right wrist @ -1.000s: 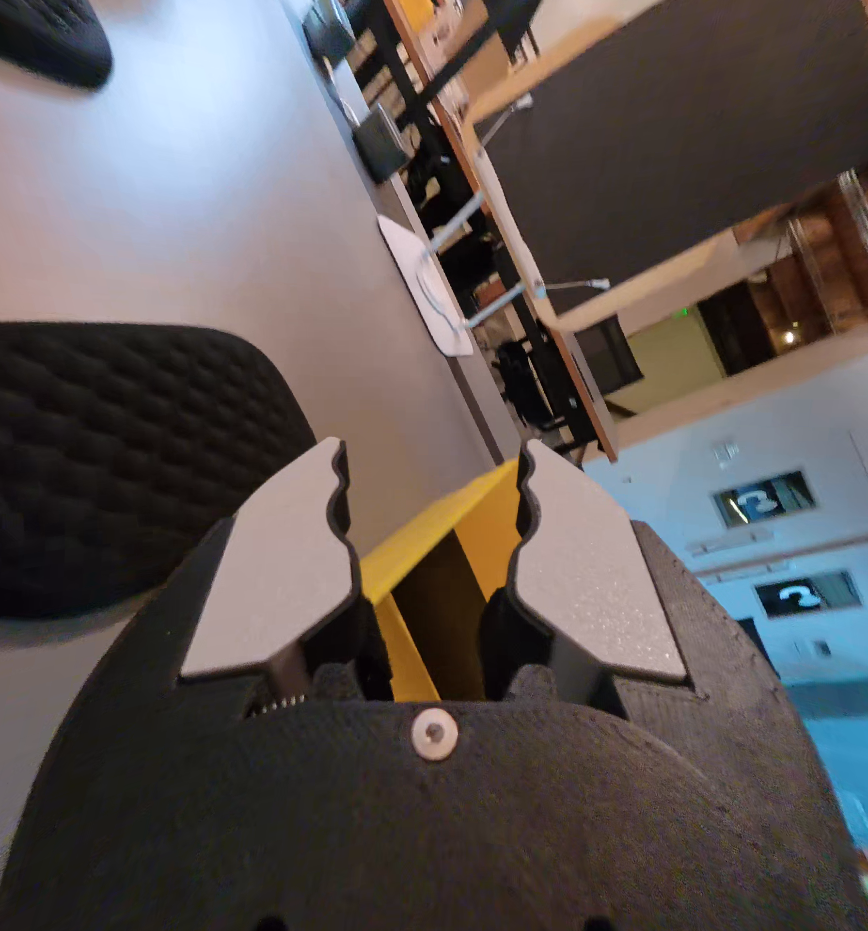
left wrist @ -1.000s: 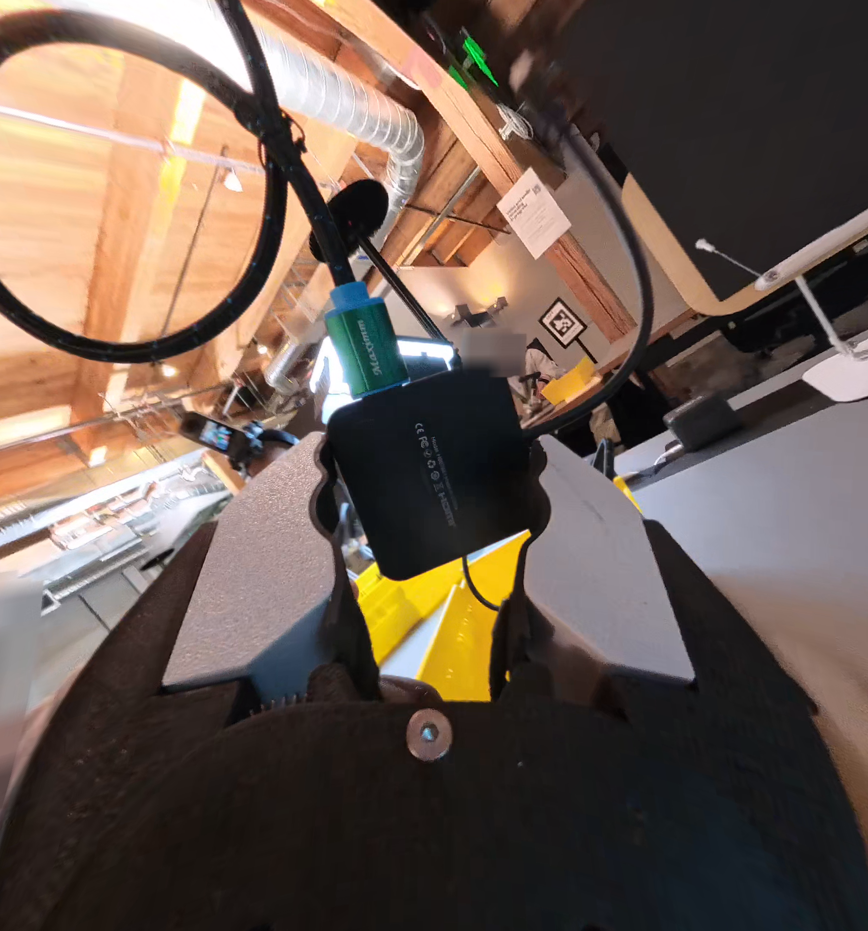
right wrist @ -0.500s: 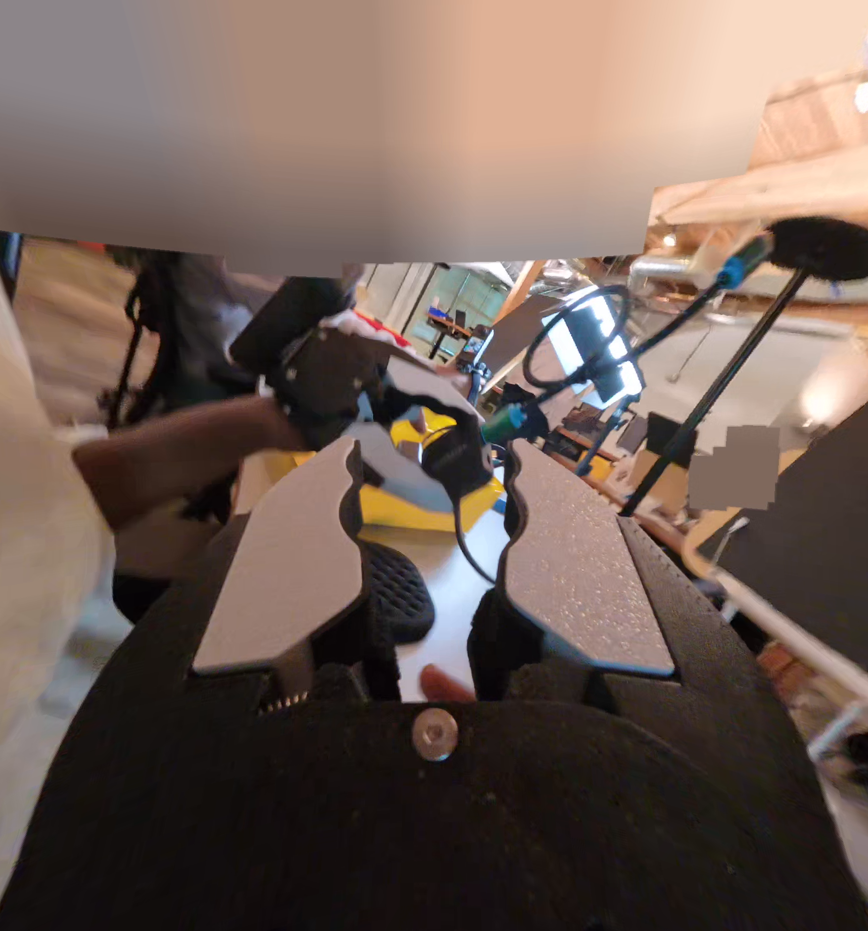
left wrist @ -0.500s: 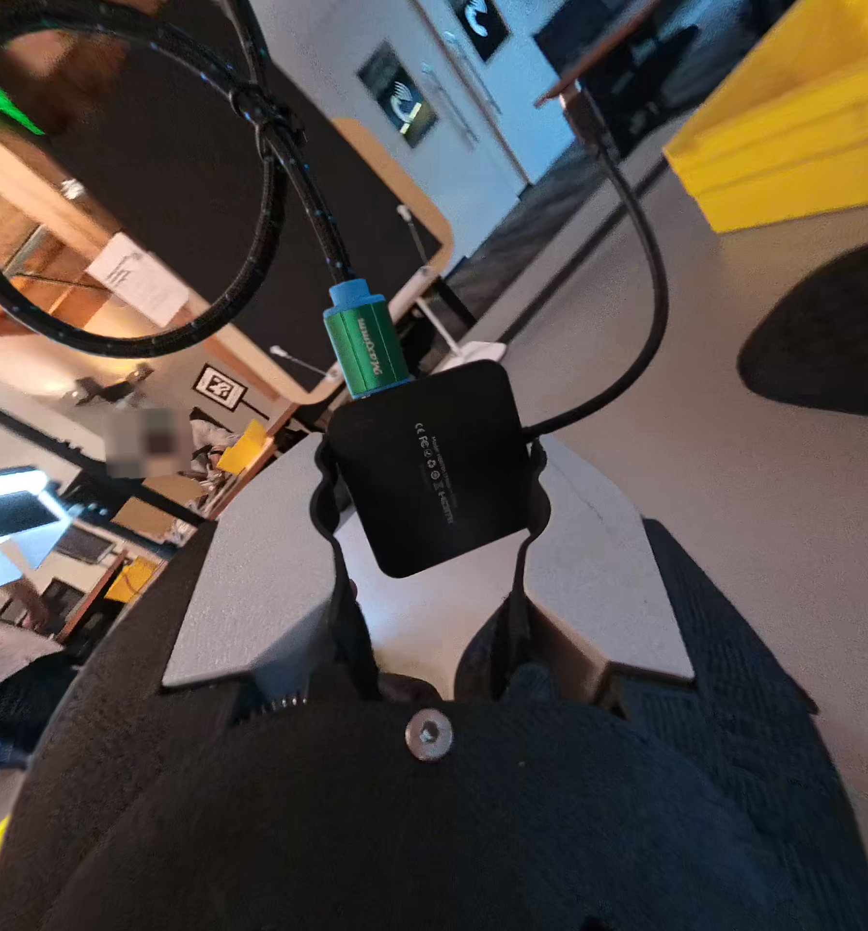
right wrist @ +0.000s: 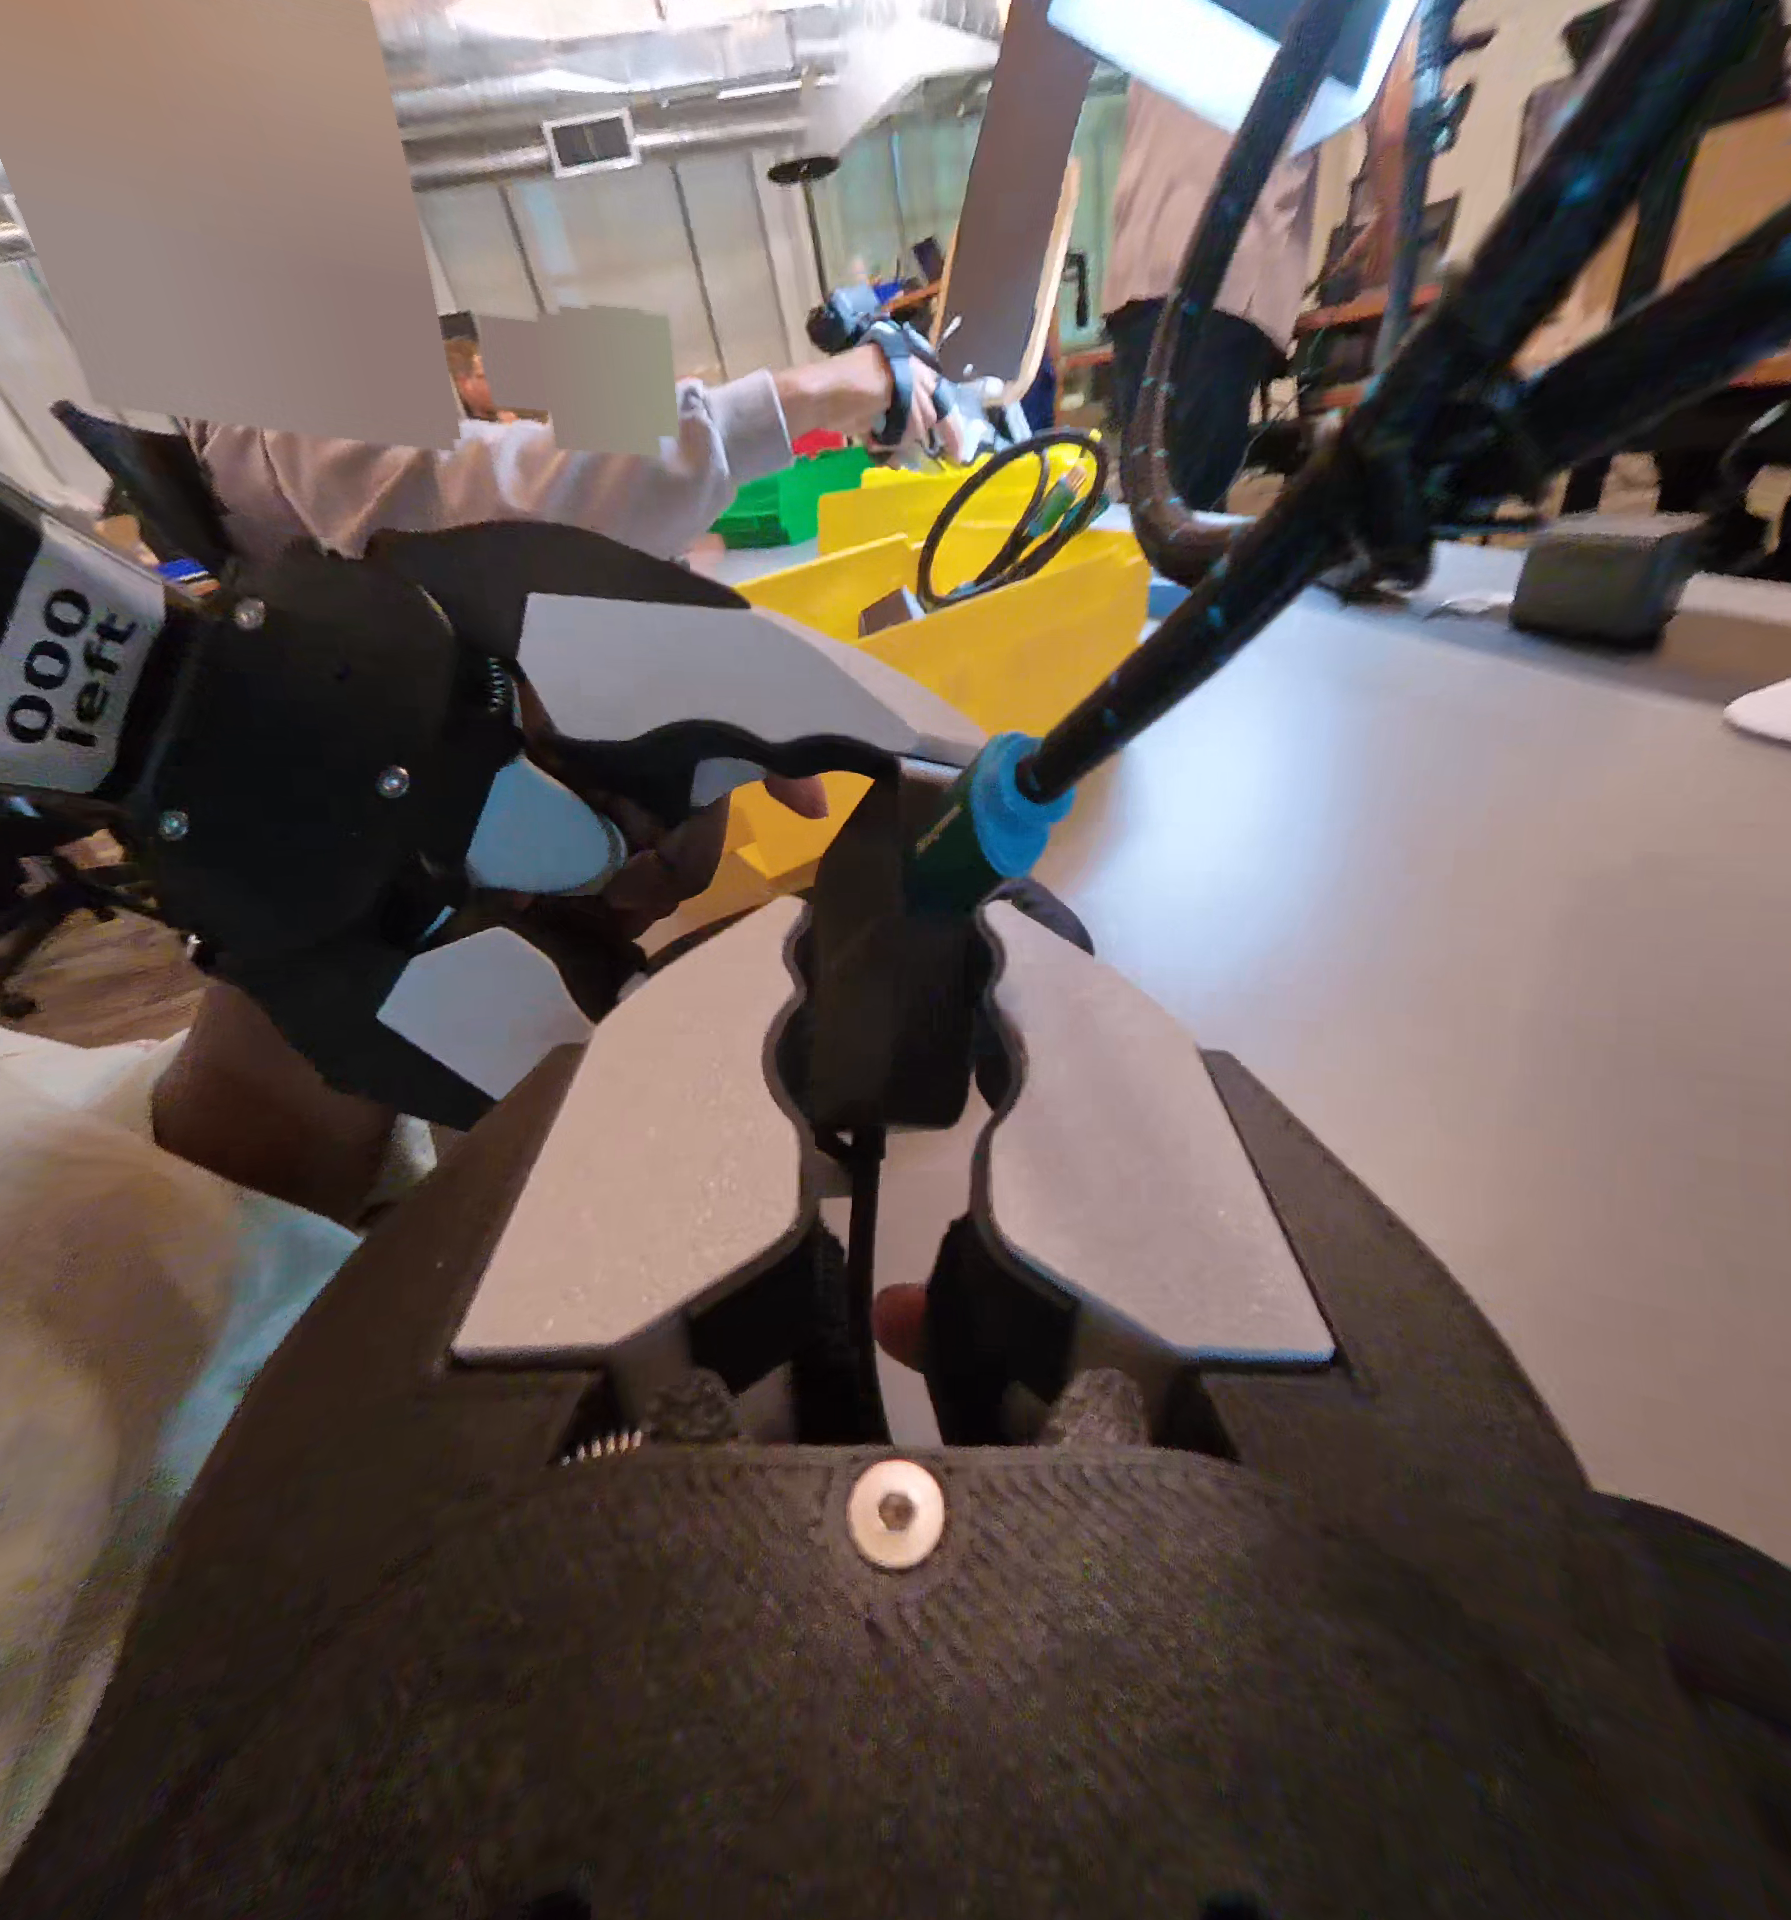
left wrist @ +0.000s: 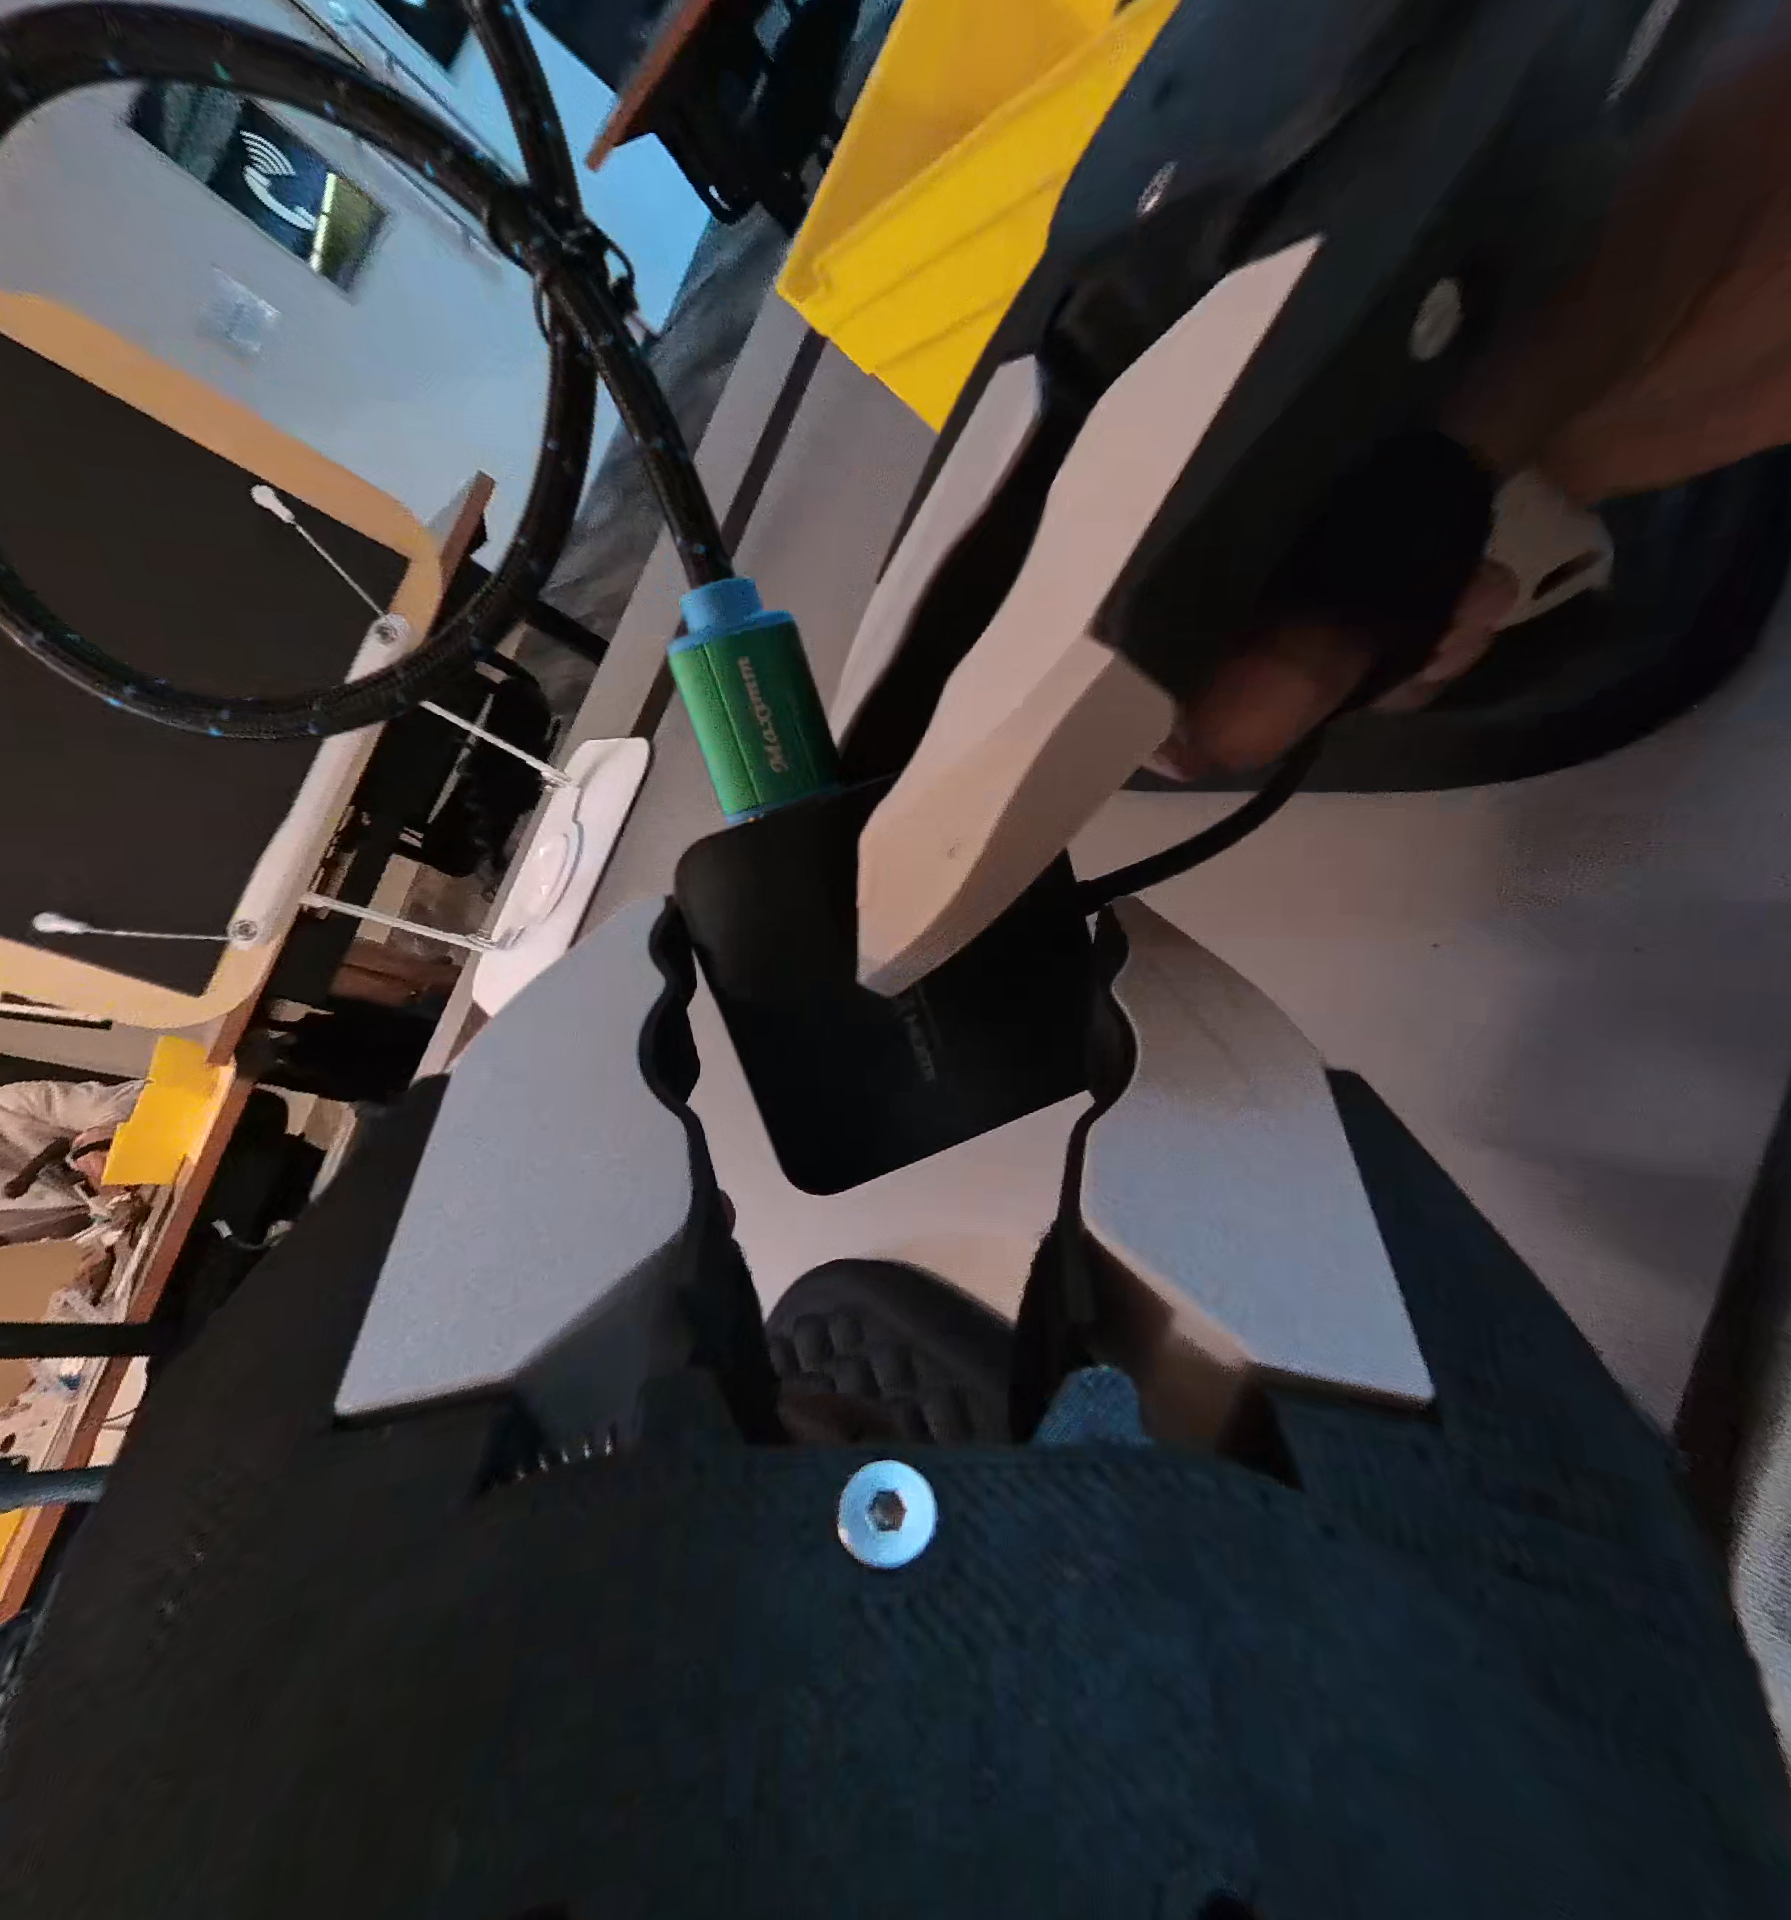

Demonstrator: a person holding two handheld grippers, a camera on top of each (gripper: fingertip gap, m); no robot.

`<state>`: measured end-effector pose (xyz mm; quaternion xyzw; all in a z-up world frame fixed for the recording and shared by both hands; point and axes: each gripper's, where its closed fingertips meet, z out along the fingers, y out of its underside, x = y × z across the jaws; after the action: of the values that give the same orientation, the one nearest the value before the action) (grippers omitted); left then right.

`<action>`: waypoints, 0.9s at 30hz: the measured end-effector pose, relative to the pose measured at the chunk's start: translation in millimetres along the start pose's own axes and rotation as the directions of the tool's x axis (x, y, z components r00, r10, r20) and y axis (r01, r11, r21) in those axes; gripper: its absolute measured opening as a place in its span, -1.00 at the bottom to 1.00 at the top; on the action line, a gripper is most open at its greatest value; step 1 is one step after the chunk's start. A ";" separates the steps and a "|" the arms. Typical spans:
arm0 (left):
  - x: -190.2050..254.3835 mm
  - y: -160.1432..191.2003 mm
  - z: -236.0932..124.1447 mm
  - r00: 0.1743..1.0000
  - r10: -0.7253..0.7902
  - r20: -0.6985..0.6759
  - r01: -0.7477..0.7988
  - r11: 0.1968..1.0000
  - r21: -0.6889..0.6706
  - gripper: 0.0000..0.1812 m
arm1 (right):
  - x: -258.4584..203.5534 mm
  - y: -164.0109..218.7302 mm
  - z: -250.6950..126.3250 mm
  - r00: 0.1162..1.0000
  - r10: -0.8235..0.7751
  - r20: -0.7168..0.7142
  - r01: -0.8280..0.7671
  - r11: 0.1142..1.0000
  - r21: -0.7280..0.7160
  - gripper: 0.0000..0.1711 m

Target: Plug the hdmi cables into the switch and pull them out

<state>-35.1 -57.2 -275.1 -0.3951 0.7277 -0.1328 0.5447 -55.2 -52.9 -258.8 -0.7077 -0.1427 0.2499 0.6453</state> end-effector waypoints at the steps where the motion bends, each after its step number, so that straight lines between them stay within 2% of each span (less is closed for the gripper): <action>1: 1.1 1.6 1.2 1.000 0.003 -0.005 -0.003 1.000 -0.008 -0.19 | 2.7 2.2 0.8 1.000 0.012 -0.007 -0.012 1.000 -0.001 -0.72; 10: 0.5 -4.4 0.6 1.000 0.014 0.004 -0.014 0.998 0.061 -0.19 | 1.0 -3.4 -4.4 0.994 0.081 0.075 -0.086 0.994 0.066 -0.81; 13: -7.0 -17.1 -6.6 0.998 -0.069 -0.008 0.069 0.975 0.212 -0.20 | 0.3 -17.3 -14.3 0.990 0.087 0.108 -0.102 0.984 0.149 -0.82; 15: -15.0 -30.1 -16.9 0.969 -0.226 -0.100 0.247 0.886 0.393 -0.21 | 1.6 -26.0 -22.4 0.991 0.078 0.112 -0.099 0.976 0.195 -0.83; 17: -23.2 -41.3 -27.9 0.850 -0.421 -0.317 0.527 0.683 0.506 -0.24 | -1.2 -32.3 -28.0 0.988 0.069 0.135 -0.098 0.970 0.222 -0.82; 19: -24.5 -46.9 -31.6 0.665 -0.509 -0.546 0.746 0.476 0.466 -0.30 | -6.7 -38.0 -30.4 0.983 0.068 0.172 -0.111 0.961 0.254 -0.83; 20: -20.2 -49.4 -32.1 0.600 -0.499 -0.625 0.798 0.424 0.428 -0.35 | -9.6 -39.8 -30.3 0.979 0.069 0.190 -0.119 0.957 0.266 -0.83; 22: -13.0 -52.8 -30.8 0.549 -0.474 -0.688 0.832 0.385 0.399 -0.47 | -15.6 -40.6 -28.5 0.971 0.080 0.226 -0.140 0.953 0.267 -0.83; 24: -8.0 -53.4 -29.8 0.559 -0.451 -0.696 0.825 0.389 0.410 -0.75 | -21.3 -40.8 -27.2 0.960 0.089 0.265 -0.161 0.950 0.266 -0.83; 26: -7.4 -54.7 -34.6 0.572 -0.420 -0.705 0.816 0.383 0.433 -0.79 | -25.0 -42.6 -28.0 0.954 0.082 0.289 -0.165 0.948 0.273 -0.82; 27: -5.5 -57.2 -39.3 0.553 -0.393 -0.735 0.826 0.372 0.424 -0.85 | -27.1 -43.7 -29.1 0.952 0.067 0.298 -0.153 0.949 0.275 -0.82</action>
<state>-45.2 -99.8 -221.1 -0.3370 0.5091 -0.7157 0.3391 -56.9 -86.1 -210.0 -0.5671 -0.1555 0.4036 0.7010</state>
